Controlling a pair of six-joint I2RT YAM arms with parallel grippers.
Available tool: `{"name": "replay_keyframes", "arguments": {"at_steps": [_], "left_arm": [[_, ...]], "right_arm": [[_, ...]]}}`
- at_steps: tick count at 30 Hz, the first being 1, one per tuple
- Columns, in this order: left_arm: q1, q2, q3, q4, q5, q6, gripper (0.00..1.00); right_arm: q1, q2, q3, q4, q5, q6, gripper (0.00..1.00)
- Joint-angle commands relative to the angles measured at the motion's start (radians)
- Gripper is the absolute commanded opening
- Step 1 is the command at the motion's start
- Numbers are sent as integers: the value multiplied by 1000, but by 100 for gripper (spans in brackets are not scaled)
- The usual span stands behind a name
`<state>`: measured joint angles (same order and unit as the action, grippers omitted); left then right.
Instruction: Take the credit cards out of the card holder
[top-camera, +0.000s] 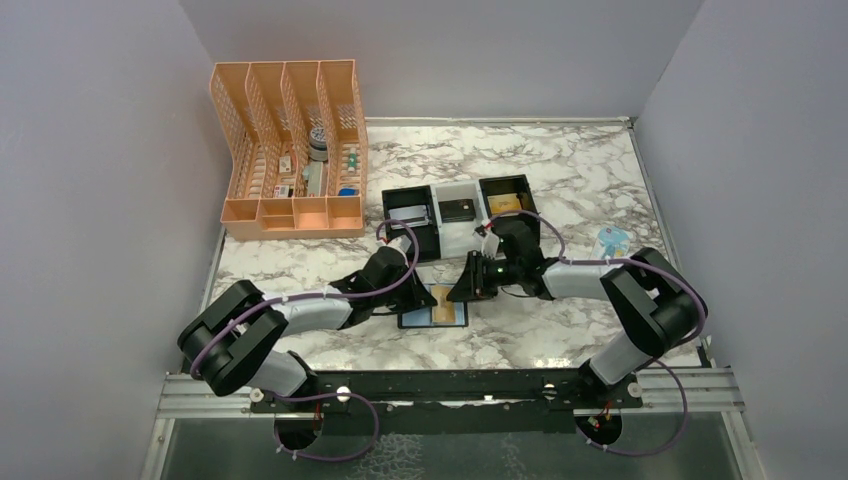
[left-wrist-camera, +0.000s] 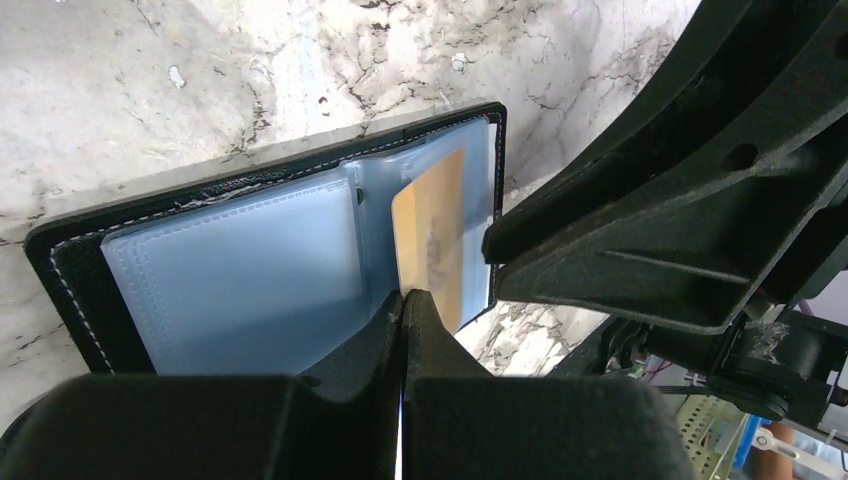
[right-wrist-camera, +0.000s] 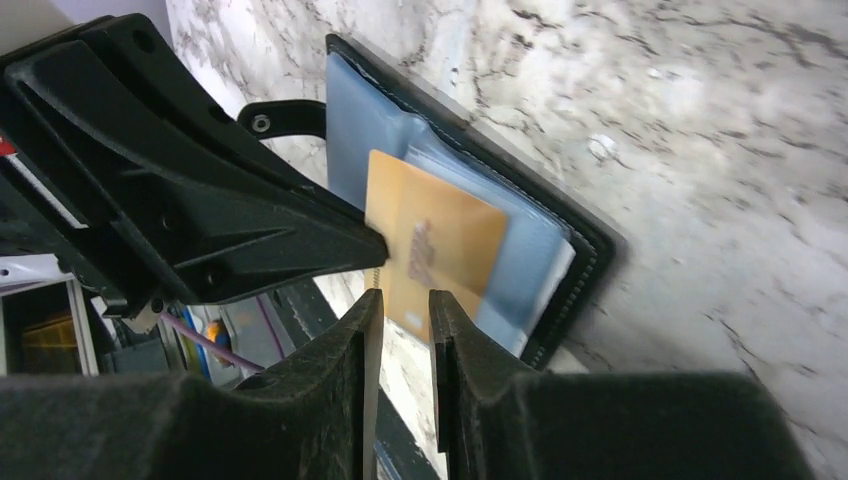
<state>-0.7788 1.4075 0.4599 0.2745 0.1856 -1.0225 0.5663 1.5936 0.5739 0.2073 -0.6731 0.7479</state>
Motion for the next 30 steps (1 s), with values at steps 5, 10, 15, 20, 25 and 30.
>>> {"name": "replay_keyframes", "arguments": {"at_steps": [5,10,15,20,25,30], "left_arm": [[3,-32,13,-86,-46,46,0],[4,-44,33,-157,-85,81,0],[4,-55,39,-177,-104,87,5],[6,-40,25,-104,-51,70,20],[9,9,-12,39,42,-8,27],[9,29,-21,49,47,-27,27]], "right_arm": [[27,57,36,-91,222,68,24],[27,60,22,-120,247,44,23],[27,83,39,-136,234,28,21],[27,89,41,-123,215,32,20],[27,101,33,-107,196,41,20],[27,107,18,-89,187,52,20]]}}
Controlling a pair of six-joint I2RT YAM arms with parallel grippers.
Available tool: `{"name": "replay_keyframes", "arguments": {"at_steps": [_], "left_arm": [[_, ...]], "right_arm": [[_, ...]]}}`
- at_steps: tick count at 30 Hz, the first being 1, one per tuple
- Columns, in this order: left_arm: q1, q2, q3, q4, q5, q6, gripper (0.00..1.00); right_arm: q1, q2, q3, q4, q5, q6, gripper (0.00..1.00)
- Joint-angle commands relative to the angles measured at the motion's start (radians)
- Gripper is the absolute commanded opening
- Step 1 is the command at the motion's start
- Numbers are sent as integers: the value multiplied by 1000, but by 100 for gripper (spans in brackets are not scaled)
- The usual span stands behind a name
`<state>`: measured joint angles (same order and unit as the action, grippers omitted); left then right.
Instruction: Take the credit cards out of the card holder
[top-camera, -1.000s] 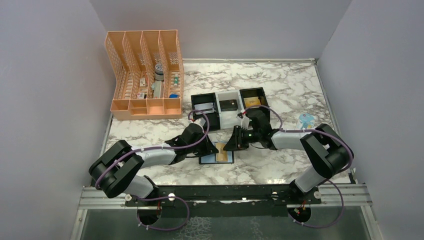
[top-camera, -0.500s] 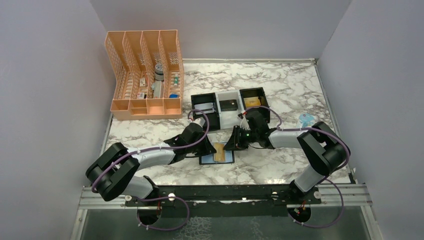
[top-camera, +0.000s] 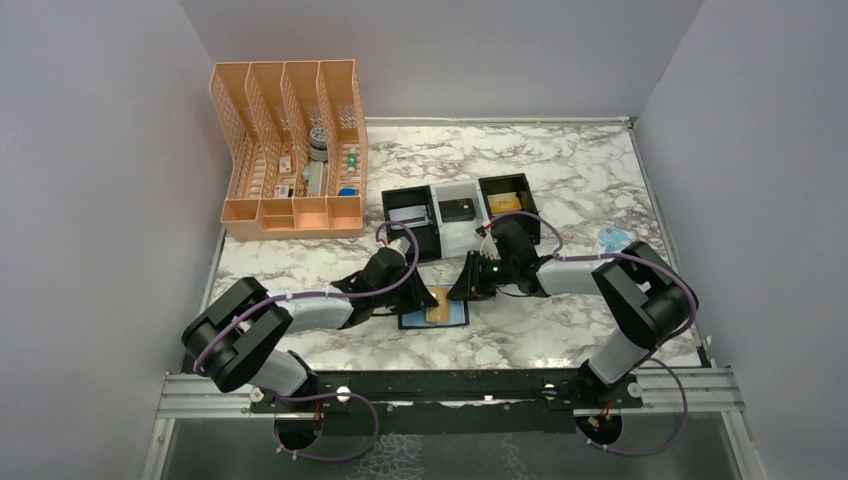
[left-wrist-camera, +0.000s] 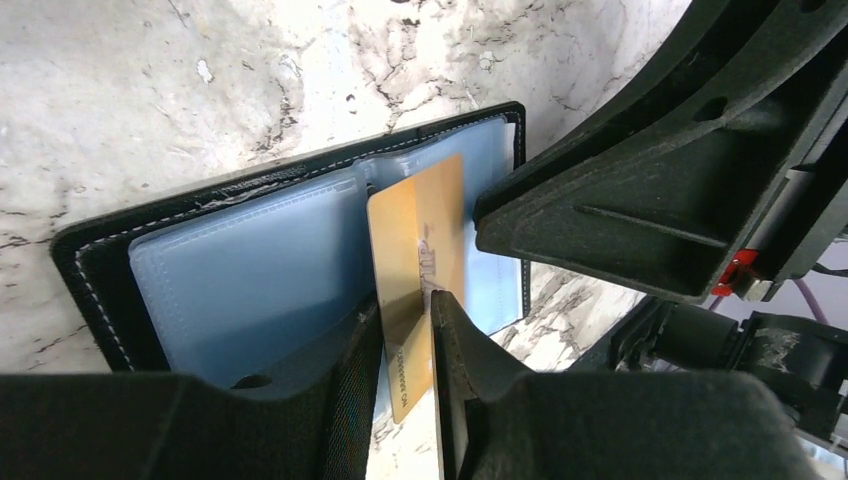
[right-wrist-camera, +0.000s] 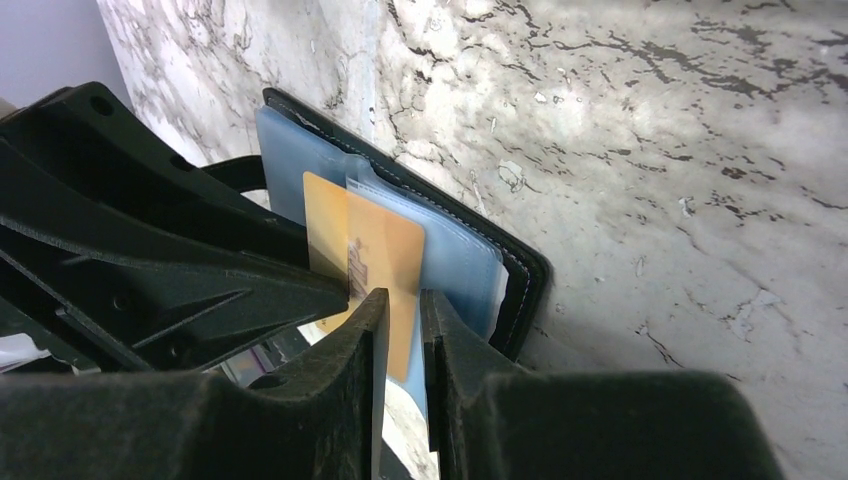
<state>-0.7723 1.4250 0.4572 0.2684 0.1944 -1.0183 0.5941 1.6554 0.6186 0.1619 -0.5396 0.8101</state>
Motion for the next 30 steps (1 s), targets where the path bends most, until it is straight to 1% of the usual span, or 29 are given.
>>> {"name": "replay_keyframes", "arguments": {"at_steps": [1,6,12,20,23,26,30], "left_arm": [[4,9,-22,54,33,-33,26],[5,-29,-45,51,4,-41,16],[7,-71,-36,-15,-34,-17,0],[7,-153,7,-177,-131,47,0],[8,-180,18,-192,-133,72,0],[13,-198,30,-189,-106,93,0],[15,-225,37,-196,-103,103,0]], "right_arm": [[0,46,-29,-42,53,-10,20],[-1,44,-35,-36,59,-3,19],[0,12,-38,-17,59,-10,20],[-3,-69,-15,-24,62,-25,25],[-2,-107,40,-112,93,-55,29],[-2,-150,90,-210,170,-84,33],[-2,-214,131,-266,255,-137,40]]}}
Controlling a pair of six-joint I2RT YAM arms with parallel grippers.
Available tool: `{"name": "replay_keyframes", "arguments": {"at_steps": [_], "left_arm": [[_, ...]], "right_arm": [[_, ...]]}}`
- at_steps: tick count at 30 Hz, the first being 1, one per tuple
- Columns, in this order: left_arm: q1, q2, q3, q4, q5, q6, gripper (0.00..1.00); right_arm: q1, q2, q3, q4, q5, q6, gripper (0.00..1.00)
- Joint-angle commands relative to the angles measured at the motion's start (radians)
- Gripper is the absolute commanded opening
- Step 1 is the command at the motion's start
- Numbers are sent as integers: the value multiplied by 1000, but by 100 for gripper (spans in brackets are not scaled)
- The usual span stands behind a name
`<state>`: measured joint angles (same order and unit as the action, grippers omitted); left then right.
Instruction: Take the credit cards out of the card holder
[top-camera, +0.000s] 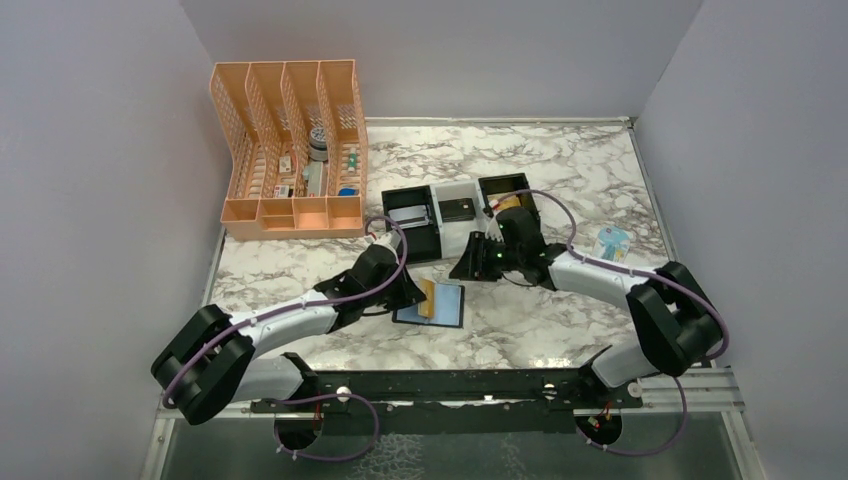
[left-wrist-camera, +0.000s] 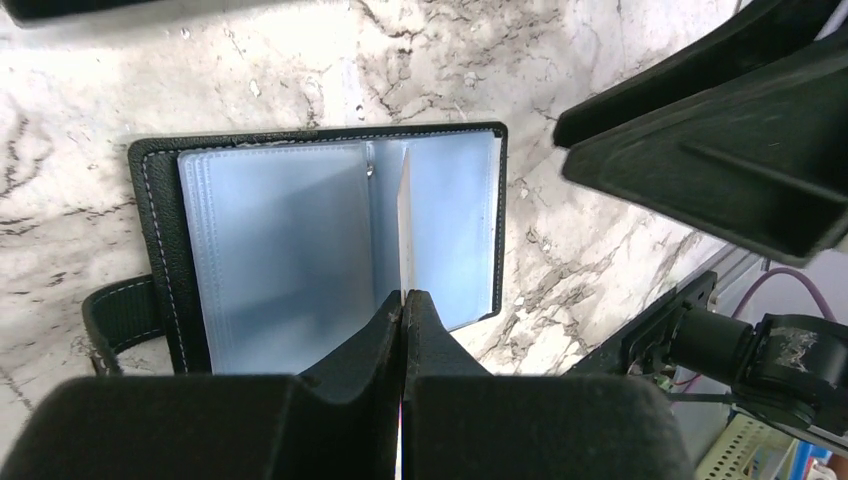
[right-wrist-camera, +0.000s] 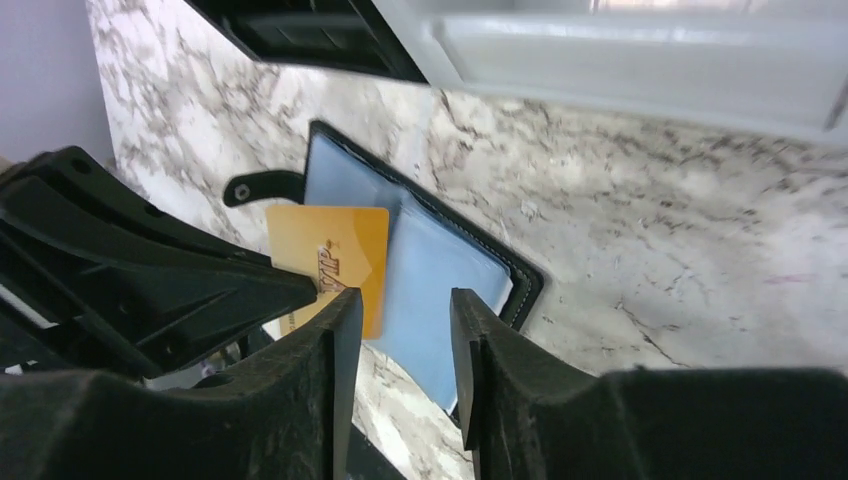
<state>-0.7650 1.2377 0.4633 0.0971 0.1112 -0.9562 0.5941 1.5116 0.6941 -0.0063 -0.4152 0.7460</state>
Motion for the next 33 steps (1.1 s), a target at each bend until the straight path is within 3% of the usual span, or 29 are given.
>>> {"name": "replay_keyframes", "arguments": {"at_steps": [1,7,12,18,33], "left_arm": [[9,-41,32,-28,-18,46,0],[11,-28,48,-56,-12,57,0],[12,-40,48,-61,-12,54,0],[13,-59,58,-89,-29,63,0],[19,-127,66,-129,-77,72,0]], "right_arm": [[-3,-77,69,-108,149,-89,41],[-3,-9,210,-160,128,-162,46],[-3,50,293,-148,136,-181,59],[-2,173,407,-203,159,-198,59],[-2,269,463,-107,-76,-201,59]]}}
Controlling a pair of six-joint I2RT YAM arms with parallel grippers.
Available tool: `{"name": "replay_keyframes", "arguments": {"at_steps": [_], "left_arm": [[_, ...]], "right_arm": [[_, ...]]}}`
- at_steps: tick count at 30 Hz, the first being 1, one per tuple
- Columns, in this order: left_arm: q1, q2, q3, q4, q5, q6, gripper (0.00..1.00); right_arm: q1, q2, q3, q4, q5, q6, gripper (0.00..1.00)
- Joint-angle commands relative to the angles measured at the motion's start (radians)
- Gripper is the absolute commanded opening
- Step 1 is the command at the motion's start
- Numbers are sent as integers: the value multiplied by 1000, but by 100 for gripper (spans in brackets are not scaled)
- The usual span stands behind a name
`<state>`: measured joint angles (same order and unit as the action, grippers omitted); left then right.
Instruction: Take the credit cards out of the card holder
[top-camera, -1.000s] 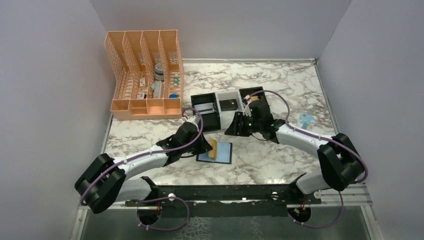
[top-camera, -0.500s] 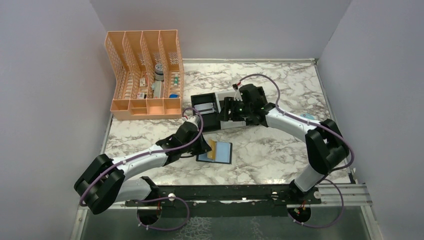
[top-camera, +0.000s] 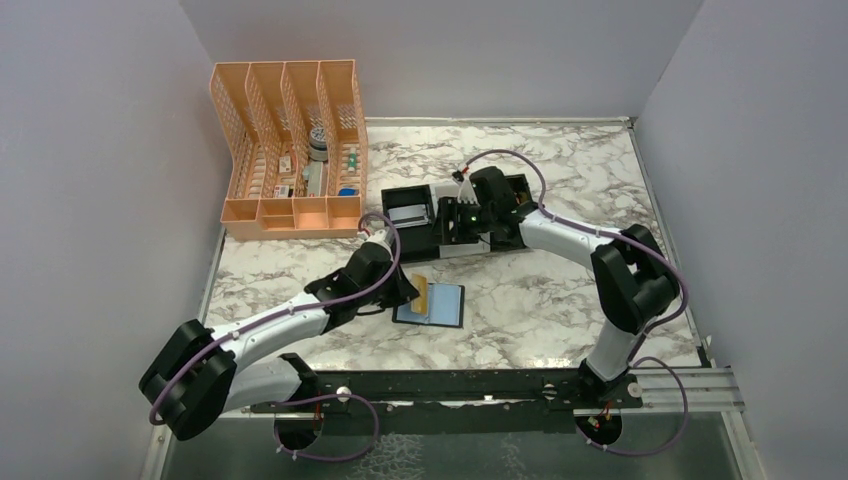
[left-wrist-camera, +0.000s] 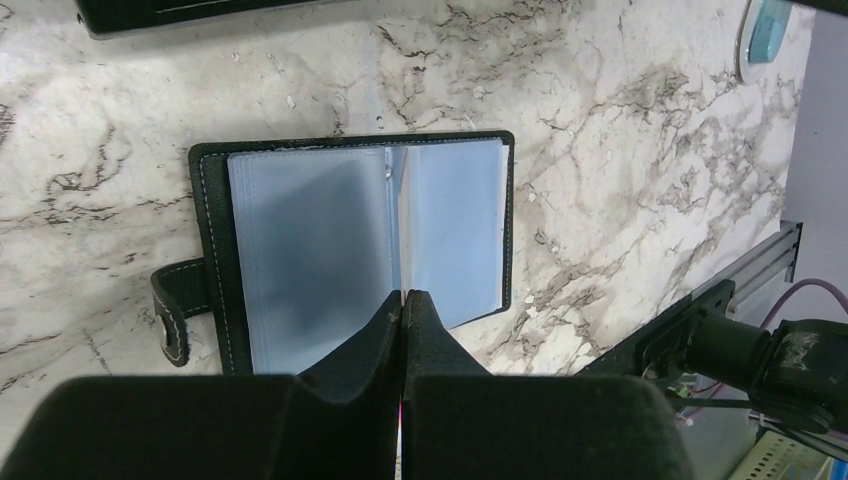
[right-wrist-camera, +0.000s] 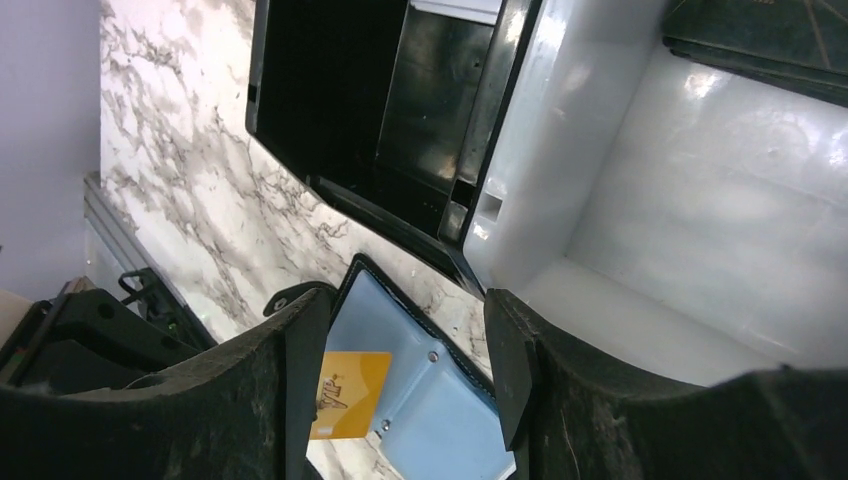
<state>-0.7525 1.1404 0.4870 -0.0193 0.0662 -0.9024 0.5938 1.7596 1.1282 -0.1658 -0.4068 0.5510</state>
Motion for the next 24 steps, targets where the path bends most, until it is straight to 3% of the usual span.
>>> {"name": "replay_keyframes", "arguments": {"at_steps": [1,9,13,20,24], "left_arm": [[7,-31,44,-15,-33,19,0],[11,-53,42,-14,-31,13,0],[19,-73,30,20,-2,8,0],[96,-103,-11,113,122,-9,0],[158,-120,-46,195,220,-38,0]], "right_arm": [[-2,24,31,54,-94,-6,59],[-2,11,30,68,-158,-14,59],[-2,-78,-35,84,-36,1,59],[-35,-298,-347,333,108,89,54],[-149,-390,-500,483,-3,195,54]]}}
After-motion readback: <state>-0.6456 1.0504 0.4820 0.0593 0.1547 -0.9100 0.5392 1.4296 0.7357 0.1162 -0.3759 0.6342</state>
